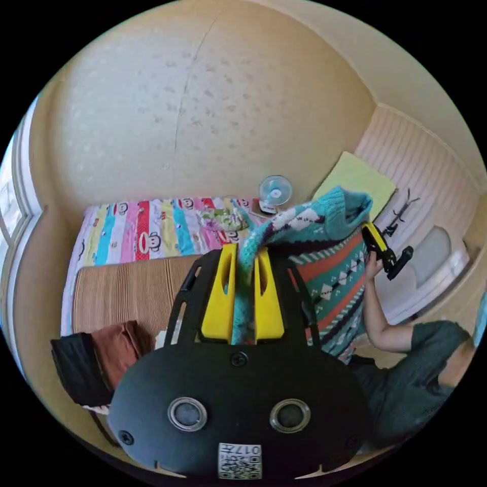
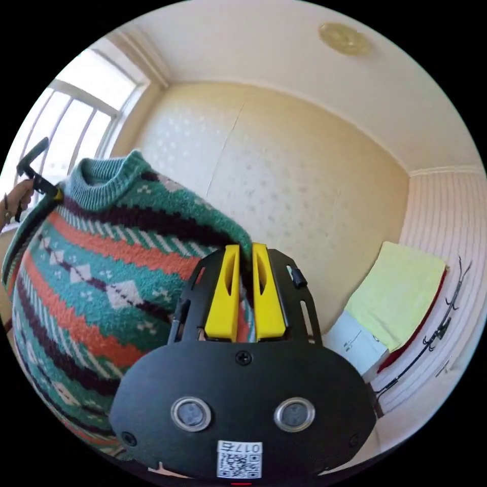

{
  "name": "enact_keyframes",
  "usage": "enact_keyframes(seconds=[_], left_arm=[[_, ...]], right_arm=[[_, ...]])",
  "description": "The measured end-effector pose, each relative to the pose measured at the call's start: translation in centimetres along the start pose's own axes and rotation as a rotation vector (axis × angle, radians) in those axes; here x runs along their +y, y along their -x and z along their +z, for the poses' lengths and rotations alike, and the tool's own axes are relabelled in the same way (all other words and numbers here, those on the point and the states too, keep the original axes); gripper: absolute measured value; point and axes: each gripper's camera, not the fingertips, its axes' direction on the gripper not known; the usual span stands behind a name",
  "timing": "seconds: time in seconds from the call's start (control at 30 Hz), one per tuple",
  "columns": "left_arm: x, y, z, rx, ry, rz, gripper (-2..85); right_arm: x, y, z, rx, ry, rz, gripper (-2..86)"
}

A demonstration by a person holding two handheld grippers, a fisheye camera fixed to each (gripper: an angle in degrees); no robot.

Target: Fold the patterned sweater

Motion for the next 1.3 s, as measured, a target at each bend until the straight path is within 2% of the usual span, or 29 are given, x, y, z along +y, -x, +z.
enact_keyframes(seconds=[0.03, 0.07, 0.1, 0.13, 0.17, 0.23, 0.27, 0.33, 0.43, 0.67, 0.73, 0.77, 0.87, 1.0, 1.1, 1.17, 1.23, 1.27, 1.3], left_arm=[[-1.1, 3.7, 3.4, -0.057, 0.05, -0.129, 9.9], [-1.2, 5.3, 4.8, -0.083, 0.071, -0.197, 10.8], [-0.3, 8.2, 7.2, -0.126, 0.094, -0.317, 10.8], [1.3, 10.2, 9.2, -0.155, 0.112, -0.379, 10.6], [2.3, 11.0, 10.2, -0.165, 0.131, -0.4, 10.3], [6.7, 13.5, 14.9, -0.152, 0.291, -0.436, 9.9], [7.9, 14.0, 16.3, -0.134, 0.348, -0.43, 9.4], [12.9, 15.6, 21.3, -0.096, 0.597, -0.414, 7.7], [17.3, 17.2, 24.7, -0.091, 0.78, -0.403, 6.3], [19.3, 23.8, 26.1, -0.138, 0.913, -0.462, 4.6], [21.3, 26.1, 26.7, -0.152, 1.091, -0.477, 0.2], [21.9, 26.5, 26.6, -0.131, 1.109, -0.476, -0.1], [22.8, 27.7, 22.7, -0.095, 1.001, -0.515, -0.8], [25.7, 27.8, 18.5, -0.007, 1.036, -0.571, -0.6], [27.6, 29.2, 15.1, 0.114, 1.036, -0.743, 1.5], [28.1, 31.2, 11.7, 0.192, 0.883, -0.884, 4.7], [29.1, 35.3, 6.3, 0.276, 0.583, -1.134, 7.9], [29.5, 36.4, 5.0, 0.303, 0.494, -1.202, 8.7], [30.4, 38.6, 2.7, 0.365, 0.31, -1.323, 9.5]], right_arm=[[0.2, 0.6, 7.9, -0.09, 0.238, -0.045, 2.1], [0.6, 0.8, 11.4, -0.136, 0.36, -0.058, 2.1], [2.1, 1.3, 17.4, -0.198, 0.596, -0.041, 1.9], [4.4, 1.8, 21.5, -0.246, 0.75, -0.009, 1.6], [5.6, 2.1, 22.9, -0.283, 0.813, -0.008, 1.4], [11.1, 4.1, 26.0, -0.432, 0.978, -0.034, 0.9], [12.5, 4.5, 26.4, -0.449, 1.015, -0.039, 0.9], [18.3, 6.3, 27.8, -0.467, 1.162, -0.082, 0.8], [25.2, 7.5, 29.0, -0.527, 1.385, -0.129, 0.6], [30.4, 5.7, 28.8, -0.815, 1.515, 0.032, 0.4], [32.7, 6.1, 28.1, -0.766, 1.637, -0.089, 0.4], [33.4, 6.2, 27.6, -0.751, 1.666, -0.154, 0.3], [32.8, 2.9, 24.8, -0.757, 1.593, -0.211, 0.3], [33.6, -1.2, 20.8, -0.707, 1.714, -0.263, 0.4], [34.2, -3.5, 18.5, -0.668, 1.839, -0.256, 0.5], [34.0, -5.6, 17.6, -0.672, 1.902, -0.147, 0.5], [33.6, -9.5, 16.5, -0.773, 1.951, 0.147, 0.4], [33.6, -10.6, 16.1, -0.795, 1.957, 0.235, 0.4], [33.5, -12.9, 15.3, -0.828, 1.949, 0.416, 0.4]])
